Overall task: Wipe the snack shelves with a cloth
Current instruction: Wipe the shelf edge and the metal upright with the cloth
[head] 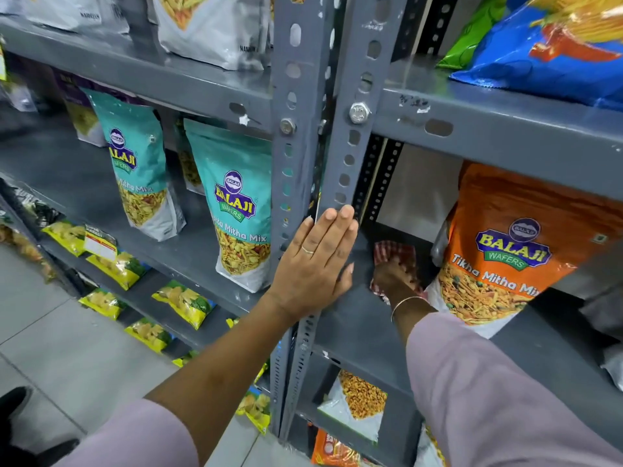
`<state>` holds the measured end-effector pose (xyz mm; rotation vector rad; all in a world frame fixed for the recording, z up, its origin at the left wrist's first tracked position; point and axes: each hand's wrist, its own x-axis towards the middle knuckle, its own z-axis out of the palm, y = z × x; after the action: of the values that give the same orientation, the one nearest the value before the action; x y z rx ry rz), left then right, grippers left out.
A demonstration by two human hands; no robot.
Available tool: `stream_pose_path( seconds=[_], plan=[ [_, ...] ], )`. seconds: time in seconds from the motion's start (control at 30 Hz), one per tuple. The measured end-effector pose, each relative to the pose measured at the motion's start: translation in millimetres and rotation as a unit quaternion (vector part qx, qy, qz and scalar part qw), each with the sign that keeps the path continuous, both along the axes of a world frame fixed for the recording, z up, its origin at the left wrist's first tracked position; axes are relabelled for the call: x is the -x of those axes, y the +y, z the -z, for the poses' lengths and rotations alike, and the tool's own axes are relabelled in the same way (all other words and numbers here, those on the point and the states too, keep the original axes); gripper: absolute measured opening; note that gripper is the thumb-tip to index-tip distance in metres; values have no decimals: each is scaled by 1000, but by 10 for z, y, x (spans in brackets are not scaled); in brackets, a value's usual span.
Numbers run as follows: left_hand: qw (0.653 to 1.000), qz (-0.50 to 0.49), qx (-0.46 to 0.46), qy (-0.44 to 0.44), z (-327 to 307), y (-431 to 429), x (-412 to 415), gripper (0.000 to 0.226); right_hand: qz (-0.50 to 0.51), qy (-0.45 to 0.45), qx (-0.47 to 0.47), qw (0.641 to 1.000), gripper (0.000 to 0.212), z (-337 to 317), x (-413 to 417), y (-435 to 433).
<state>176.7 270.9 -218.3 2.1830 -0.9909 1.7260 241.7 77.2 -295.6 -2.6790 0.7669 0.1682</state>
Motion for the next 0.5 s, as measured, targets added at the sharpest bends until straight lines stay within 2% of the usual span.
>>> stream_pose_path(
  seconds=[0.07,0.17,0.3,0.37,0.47,0.5],
  plan=[
    [1000,-2,-2,4,-2,3,-4,64,-66,-33,62,995,67,-9,-137,-71],
    [1000,4,-10,13,4,-3,6,64,-211,-23,185,960,88,-38,-263,-92],
    [1000,4,-6,23,3,4,-1,64,-283,-43,134,949,92,-104,-224,79],
    [1000,6,-6,30,-1,2,0,64,-267,-61,76,959,79,7,-230,123],
    [999,10,-5,36,-15,0,11,64,-236,-95,-21,967,47,88,-68,211],
    [999,6,-3,36,-15,-2,17,64,-238,-109,-26,965,35,18,82,282]
  ],
)
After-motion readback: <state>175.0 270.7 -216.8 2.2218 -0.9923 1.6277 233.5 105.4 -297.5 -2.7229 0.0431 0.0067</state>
